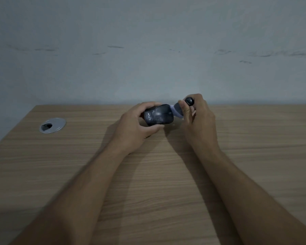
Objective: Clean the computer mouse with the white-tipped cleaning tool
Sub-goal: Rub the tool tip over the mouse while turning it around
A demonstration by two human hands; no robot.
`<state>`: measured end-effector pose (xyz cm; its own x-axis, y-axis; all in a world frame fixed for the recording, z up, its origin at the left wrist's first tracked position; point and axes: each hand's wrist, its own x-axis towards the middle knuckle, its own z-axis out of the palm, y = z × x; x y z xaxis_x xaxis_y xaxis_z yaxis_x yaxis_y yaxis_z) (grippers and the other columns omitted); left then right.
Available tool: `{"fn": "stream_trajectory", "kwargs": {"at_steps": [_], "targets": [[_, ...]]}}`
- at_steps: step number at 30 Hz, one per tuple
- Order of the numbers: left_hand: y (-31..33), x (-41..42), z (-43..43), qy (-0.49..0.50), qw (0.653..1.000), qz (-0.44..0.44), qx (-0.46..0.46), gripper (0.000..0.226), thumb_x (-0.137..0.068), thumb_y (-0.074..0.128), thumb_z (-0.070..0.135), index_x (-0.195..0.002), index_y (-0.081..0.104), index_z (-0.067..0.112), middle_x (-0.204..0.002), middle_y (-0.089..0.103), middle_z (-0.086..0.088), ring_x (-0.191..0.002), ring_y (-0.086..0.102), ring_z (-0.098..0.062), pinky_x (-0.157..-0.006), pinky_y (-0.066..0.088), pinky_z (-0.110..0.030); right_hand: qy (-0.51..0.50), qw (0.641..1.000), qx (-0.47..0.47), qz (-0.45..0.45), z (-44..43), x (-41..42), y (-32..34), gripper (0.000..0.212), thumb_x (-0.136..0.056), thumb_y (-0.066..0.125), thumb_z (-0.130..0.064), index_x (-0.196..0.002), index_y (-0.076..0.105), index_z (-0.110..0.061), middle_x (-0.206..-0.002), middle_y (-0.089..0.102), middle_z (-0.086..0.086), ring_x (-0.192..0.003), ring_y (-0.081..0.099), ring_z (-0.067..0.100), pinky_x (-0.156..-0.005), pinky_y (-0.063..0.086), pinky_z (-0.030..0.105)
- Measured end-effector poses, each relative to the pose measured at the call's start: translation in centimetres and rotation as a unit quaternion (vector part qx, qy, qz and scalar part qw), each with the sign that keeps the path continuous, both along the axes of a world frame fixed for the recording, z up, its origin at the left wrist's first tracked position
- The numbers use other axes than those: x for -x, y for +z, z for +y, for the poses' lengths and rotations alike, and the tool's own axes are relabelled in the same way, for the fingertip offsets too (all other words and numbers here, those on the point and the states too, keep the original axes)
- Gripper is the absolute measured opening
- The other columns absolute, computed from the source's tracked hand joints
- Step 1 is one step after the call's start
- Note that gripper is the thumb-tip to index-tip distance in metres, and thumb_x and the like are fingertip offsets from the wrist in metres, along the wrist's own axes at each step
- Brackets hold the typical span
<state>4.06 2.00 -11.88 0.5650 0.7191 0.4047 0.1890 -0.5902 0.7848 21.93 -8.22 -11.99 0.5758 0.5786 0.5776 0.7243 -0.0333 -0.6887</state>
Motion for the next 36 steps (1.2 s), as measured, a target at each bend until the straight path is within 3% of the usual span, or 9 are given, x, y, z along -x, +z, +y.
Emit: {"fn": "stream_trajectory", "kwargs": {"at_steps": [2, 4, 7, 10, 16, 21, 26, 31, 36], "targets": [[0.0, -0.1, 0.0, 0.001, 1.000, -0.006, 0.014, 0.060, -0.081, 0.097, 0.020, -0.136, 0.074, 0.029, -0.128, 0.077, 0.019, -0.117, 0.067, 0.011, -0.097, 0.042, 0.000, -0.028, 0.999, -0.024, 0.014, -0.4, -0.7, 0.2, 0.018, -0.112, 0.059, -0.038, -0.108, 0.060, -0.021, -0.087, 0.066, -0.001, -0.073, 0.059, 0.014, -0.065, 0.037, 0.020], [-0.1, -0.2, -0.1, 0.010, 1.000, -0.001, 0.023, 0.056, -0.082, 0.097, 0.019, -0.132, 0.074, 0.029, -0.120, 0.078, 0.019, -0.101, 0.067, 0.019, -0.088, 0.043, 0.002, -0.041, 0.997, -0.058, 0.021, -0.8, -0.6, 0.8, 0.023, -0.112, 0.060, -0.039, -0.107, 0.061, -0.017, -0.072, 0.059, -0.010, -0.062, 0.056, 0.002, -0.059, 0.036, 0.011], [-0.1, -0.2, -0.1, 0.023, 0.999, 0.015, 0.020, 0.055, -0.082, 0.095, 0.017, -0.132, 0.074, 0.028, -0.112, 0.079, 0.014, -0.086, 0.067, 0.019, -0.078, 0.047, 0.000, -0.015, 0.997, -0.070, -0.017, -1.0, 0.5, 1.3, 0.024, -0.110, 0.064, -0.038, -0.107, 0.065, -0.014, -0.064, 0.054, -0.014, -0.056, 0.053, -0.002, -0.058, 0.035, 0.008], [0.0, 0.0, 0.0, 0.021, 0.999, 0.012, 0.023, 0.056, -0.081, 0.095, 0.020, -0.132, 0.074, 0.028, -0.113, 0.079, 0.014, -0.098, 0.071, 0.006, -0.090, 0.058, -0.016, 0.008, 0.998, -0.051, -0.040, -0.7, 1.3, 0.9, 0.023, -0.109, 0.066, -0.037, -0.105, 0.067, -0.015, -0.072, 0.063, -0.009, -0.061, 0.057, 0.001, -0.061, 0.038, 0.008], [0.0, -0.2, -0.1, 0.013, 0.999, -0.006, 0.042, 0.056, -0.080, 0.099, 0.027, -0.130, 0.075, 0.029, -0.117, 0.080, 0.015, -0.103, 0.070, 0.012, -0.083, 0.043, 0.002, -0.047, 0.996, -0.038, 0.072, -1.5, -0.6, 0.2, 0.030, -0.109, 0.065, -0.044, -0.102, 0.070, -0.015, -0.072, 0.063, -0.014, -0.065, 0.058, -0.006, -0.064, 0.040, 0.017], [0.1, -0.1, -0.1, 0.015, 0.999, 0.008, 0.046, 0.053, -0.081, 0.097, 0.029, -0.130, 0.075, 0.028, -0.112, 0.081, 0.014, -0.099, 0.072, 0.009, -0.077, 0.045, 0.002, -0.001, 0.998, -0.053, 0.033, -2.0, 0.8, 0.9, 0.026, -0.110, 0.064, -0.038, -0.104, 0.068, -0.014, -0.073, 0.063, -0.012, -0.064, 0.057, -0.001, -0.061, 0.041, 0.013], [0.5, 0.1, 0.0, 0.011, 0.998, -0.013, 0.067, 0.059, -0.081, 0.097, 0.037, -0.135, 0.074, 0.030, -0.117, 0.082, 0.014, -0.109, 0.074, 0.005, -0.088, 0.049, -0.005, -0.018, 0.997, -0.026, 0.071, -1.9, -0.1, 0.1, 0.021, -0.110, 0.064, -0.038, -0.109, 0.070, -0.018, -0.082, 0.067, -0.014, -0.071, 0.060, -0.006, -0.066, 0.041, 0.007], [0.5, 0.0, -0.1, 0.009, 0.998, -0.009, 0.057, 0.055, -0.082, 0.097, 0.029, -0.133, 0.075, 0.024, -0.117, 0.082, 0.012, -0.106, 0.073, 0.008, -0.083, 0.045, 0.000, 0.047, 0.994, -0.062, 0.076, -2.3, 0.6, 1.0, 0.019, -0.112, 0.061, -0.036, -0.115, 0.067, -0.019, -0.092, 0.070, -0.011, -0.081, 0.066, 0.004, -0.076, 0.051, 0.019], [0.7, 0.4, 0.1, -0.004, 0.997, -0.045, 0.064, 0.058, -0.084, 0.096, 0.029, -0.137, 0.072, 0.029, -0.124, 0.081, 0.013, -0.118, 0.074, -0.002, -0.103, 0.055, -0.019, 0.014, 0.996, -0.017, 0.085, -2.2, -0.6, -0.1, 0.016, -0.109, 0.066, -0.038, -0.113, 0.071, -0.023, -0.090, 0.070, -0.017, -0.077, 0.063, -0.005, -0.072, 0.044, 0.007]]}}
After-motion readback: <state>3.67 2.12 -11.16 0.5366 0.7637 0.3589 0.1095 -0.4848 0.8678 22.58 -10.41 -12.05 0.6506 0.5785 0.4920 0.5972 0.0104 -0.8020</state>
